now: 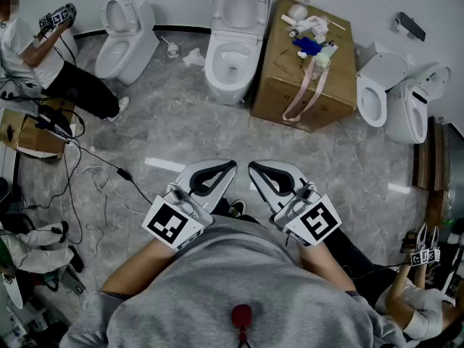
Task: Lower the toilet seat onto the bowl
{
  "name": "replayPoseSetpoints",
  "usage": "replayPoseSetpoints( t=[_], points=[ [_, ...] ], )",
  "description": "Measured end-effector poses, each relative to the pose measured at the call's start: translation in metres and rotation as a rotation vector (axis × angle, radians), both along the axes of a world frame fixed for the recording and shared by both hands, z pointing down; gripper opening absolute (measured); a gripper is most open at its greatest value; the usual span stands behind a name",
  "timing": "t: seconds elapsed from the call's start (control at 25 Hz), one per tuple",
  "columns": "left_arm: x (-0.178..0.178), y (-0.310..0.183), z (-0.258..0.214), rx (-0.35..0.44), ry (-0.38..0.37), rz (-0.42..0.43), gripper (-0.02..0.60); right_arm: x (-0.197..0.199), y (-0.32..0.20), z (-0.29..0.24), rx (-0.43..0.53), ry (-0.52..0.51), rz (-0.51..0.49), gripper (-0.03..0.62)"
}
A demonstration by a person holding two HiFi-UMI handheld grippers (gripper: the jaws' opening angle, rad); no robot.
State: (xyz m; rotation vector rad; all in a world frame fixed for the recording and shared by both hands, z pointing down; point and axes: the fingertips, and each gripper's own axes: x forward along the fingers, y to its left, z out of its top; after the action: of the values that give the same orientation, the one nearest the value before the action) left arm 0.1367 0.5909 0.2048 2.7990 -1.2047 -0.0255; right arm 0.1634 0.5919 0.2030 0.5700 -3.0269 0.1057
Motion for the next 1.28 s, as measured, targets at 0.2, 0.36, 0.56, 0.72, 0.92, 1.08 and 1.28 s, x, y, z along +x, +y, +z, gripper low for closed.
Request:
replayPoseSetpoints(
  t=[0.2, 0.36, 0.56, 0.72, 0.92, 1.08, 1.28],
  points=[
    [0.008, -0.003, 0.011, -0.060, -0.020, -0.008, 0.005, 0.007, -0.003, 0.005, -0.010, -0.004, 0.006, 0.015],
    [0.012, -0.006, 0.014, -0.051, -0.033, 0.001, 0.005, 0.012, -0.006, 0.009, -0.009, 0.009, 0.016, 0.015],
    [0.015, -0.017, 0.015, -0.083, -0.030, 0.006, 0.005, 0.014, -0.018, 0.010, -0.017, 0.004, 0.031, 0.015],
    [0.006, -0.033, 0.021, -0.070, -0.028, 0.009, 0.005, 0.010, -0.035, 0.018, -0.048, -0.001, 0.050, 0.015],
    [-0.007, -0.063, 0.028, -0.111, -0.041, 0.030, 0.005, -0.004, -0.072, 0.019, -0.049, 0.001, 0.065, 0.015],
    [-0.025, -0.101, 0.028, -0.110, -0.035, 0.042, 0.005, -0.022, -0.108, 0.016, -0.039, 0.011, 0.075, 0.015],
    [-0.049, -0.146, 0.024, -0.102, -0.011, 0.059, 0.005, -0.049, -0.151, 0.013, -0.022, 0.029, 0.083, 0.015]
  ],
)
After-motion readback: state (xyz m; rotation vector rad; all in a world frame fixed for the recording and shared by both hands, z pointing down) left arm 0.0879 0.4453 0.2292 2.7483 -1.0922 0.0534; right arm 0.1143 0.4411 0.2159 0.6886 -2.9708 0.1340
